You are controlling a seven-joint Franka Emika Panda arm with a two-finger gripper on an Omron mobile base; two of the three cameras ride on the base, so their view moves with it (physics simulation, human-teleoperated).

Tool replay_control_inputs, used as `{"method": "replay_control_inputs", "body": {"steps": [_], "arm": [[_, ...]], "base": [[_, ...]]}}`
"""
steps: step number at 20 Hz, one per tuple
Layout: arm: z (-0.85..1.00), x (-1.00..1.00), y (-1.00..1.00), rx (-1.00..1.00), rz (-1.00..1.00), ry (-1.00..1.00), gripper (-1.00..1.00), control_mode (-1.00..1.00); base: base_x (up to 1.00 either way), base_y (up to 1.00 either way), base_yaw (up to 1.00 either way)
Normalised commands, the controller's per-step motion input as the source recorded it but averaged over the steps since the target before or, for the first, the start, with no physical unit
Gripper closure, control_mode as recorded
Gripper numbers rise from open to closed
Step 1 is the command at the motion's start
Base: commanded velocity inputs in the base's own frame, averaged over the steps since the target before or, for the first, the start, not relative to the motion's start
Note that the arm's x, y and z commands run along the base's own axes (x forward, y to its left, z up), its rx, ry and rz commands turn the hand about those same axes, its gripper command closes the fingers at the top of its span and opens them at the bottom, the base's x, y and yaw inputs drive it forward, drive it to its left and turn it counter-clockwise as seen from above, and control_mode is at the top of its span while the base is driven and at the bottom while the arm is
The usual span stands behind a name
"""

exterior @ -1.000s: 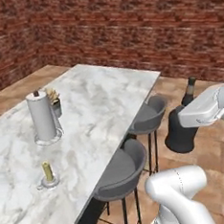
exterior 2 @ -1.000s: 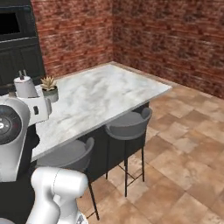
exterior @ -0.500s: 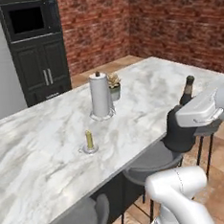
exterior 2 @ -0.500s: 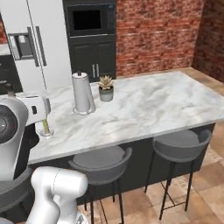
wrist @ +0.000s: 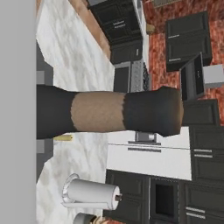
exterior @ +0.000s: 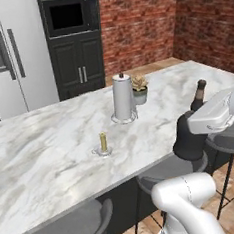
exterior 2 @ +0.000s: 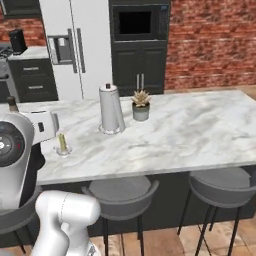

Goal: Get the candle and the liquor from the cabinet and move them to the dining counter.

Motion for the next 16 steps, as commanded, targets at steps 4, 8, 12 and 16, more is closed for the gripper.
{"method": "replay_control_inputs", "body": {"steps": [4,8,12,16], "arm": [[0.00,0.00,0.00,0.00,0.00,0.00,1.00,1.00],[0.00,0.00,0.00,0.00,0.00,0.00,1.00,1.00],[0.00,0.00,0.00,0.00,0.00,0.00,1.00,1.00],[0.00,0.00,0.00,0.00,0.00,0.00,1.00,1.00]], "base": [[0.44,-0.33,0.25],[0.32,-0.22,0.16],[0.18,-0.05,0.06],[0.28,-0.08,0.08]]}}
